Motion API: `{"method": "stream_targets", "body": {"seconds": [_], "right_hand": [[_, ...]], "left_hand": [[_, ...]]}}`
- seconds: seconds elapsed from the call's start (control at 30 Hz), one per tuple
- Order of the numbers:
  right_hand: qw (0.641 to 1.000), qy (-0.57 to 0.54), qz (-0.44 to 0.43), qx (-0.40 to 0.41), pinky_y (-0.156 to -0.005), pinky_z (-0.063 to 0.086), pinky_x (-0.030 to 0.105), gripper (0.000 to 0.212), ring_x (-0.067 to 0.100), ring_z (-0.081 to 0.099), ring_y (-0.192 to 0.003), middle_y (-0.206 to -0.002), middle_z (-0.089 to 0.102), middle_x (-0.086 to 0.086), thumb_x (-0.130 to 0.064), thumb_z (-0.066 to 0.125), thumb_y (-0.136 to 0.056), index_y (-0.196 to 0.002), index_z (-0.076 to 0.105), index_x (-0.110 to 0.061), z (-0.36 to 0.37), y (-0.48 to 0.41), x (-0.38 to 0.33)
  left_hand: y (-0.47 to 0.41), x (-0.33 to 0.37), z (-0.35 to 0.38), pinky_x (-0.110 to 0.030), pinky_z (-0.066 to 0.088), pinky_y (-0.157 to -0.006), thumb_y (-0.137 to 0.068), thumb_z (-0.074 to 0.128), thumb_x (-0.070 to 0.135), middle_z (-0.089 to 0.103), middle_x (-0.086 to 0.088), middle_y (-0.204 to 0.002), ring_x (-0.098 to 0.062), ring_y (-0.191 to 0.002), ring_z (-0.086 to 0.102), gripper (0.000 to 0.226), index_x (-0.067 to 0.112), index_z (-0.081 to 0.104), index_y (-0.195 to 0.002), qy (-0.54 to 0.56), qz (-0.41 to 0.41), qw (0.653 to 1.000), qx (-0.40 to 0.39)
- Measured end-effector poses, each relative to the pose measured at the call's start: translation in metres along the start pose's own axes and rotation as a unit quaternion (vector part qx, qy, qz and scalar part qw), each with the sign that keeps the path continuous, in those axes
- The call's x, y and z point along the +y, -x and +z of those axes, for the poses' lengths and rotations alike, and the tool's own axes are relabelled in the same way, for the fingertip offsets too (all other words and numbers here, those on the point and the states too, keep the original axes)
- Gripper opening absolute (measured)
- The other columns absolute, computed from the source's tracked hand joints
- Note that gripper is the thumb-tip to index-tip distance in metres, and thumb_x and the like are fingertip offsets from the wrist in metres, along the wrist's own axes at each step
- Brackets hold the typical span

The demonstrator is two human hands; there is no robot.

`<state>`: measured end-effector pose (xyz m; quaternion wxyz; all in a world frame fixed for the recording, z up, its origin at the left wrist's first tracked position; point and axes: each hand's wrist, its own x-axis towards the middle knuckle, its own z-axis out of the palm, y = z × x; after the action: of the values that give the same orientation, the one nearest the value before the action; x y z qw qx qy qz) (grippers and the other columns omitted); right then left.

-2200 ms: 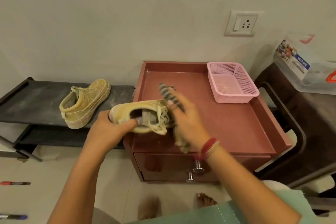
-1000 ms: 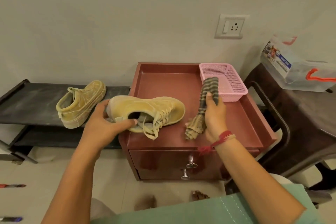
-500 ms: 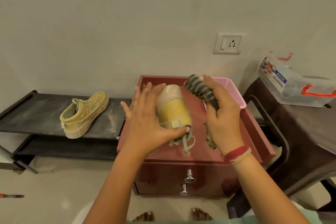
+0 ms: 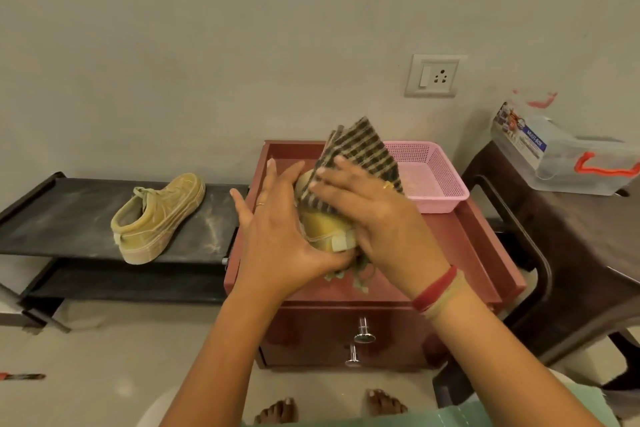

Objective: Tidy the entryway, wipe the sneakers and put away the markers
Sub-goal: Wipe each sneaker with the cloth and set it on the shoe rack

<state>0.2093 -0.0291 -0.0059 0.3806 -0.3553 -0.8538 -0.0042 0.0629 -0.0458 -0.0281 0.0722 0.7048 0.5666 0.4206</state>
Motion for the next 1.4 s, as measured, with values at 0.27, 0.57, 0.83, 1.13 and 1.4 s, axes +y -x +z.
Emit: {"method": "stream_targets", "body": {"seconds": [0.27,0.57,0.83,1.13,1.4], "right_hand": [[1.000,0.015,-0.005,0.019,-0.099,0.044,0.037,0.041,0.027,0.052,-0.122,-0.124,0.061,0.010,-0.011,0.038,-0.085,-0.114,0.066,-0.009,0.008,-0.004,-0.010],[0.999,-0.038,0.030,0.009,-0.106,0.035,0.028,0.049,0.018,0.048,-0.126,-0.128,0.058,0.006,-0.005,0.036,-0.077,-0.117,0.065,-0.012,0.016,-0.003,-0.011],[0.991,-0.110,0.076,0.022,-0.109,0.034,0.025,0.053,0.012,0.046,-0.125,-0.127,0.059,0.005,0.002,0.037,-0.072,-0.115,0.065,-0.011,0.020,0.000,-0.020],[0.995,-0.087,0.047,0.027,-0.106,0.037,0.024,0.049,0.012,0.049,-0.123,-0.127,0.058,0.003,-0.004,0.035,-0.077,-0.116,0.064,-0.011,0.027,0.008,-0.018],[0.989,-0.134,0.056,0.034,-0.108,0.034,0.025,0.052,0.012,0.049,-0.123,-0.124,0.060,0.003,-0.001,0.035,-0.071,-0.112,0.066,-0.010,0.031,0.002,-0.018]], "left_hand": [[0.005,-0.004,-0.001,-0.055,-0.014,-0.110,-0.048,0.062,0.069,0.025,0.030,-0.131,-0.015,-0.146,0.011,0.104,0.023,0.032,-0.136,-0.011,0.026,0.999,0.026],[0.005,-0.013,-0.007,-0.056,-0.013,-0.111,-0.046,0.062,0.072,0.027,0.032,-0.130,-0.016,-0.146,0.012,0.103,0.021,0.037,-0.132,-0.014,0.012,0.999,0.043],[0.010,-0.026,-0.011,-0.061,-0.010,-0.112,-0.047,0.064,0.073,0.043,0.017,-0.136,-0.014,-0.147,0.012,0.103,0.020,0.041,-0.132,0.001,0.010,0.999,0.042],[0.011,-0.034,-0.014,-0.061,-0.009,-0.112,-0.047,0.064,0.074,0.041,0.019,-0.136,-0.013,-0.146,0.011,0.102,0.020,0.042,-0.131,-0.002,0.004,0.999,0.048],[0.009,-0.037,-0.017,-0.061,-0.008,-0.112,-0.048,0.064,0.074,0.039,0.023,-0.135,-0.017,-0.147,0.013,0.101,0.019,0.043,-0.130,0.001,0.002,0.999,0.050]]}}
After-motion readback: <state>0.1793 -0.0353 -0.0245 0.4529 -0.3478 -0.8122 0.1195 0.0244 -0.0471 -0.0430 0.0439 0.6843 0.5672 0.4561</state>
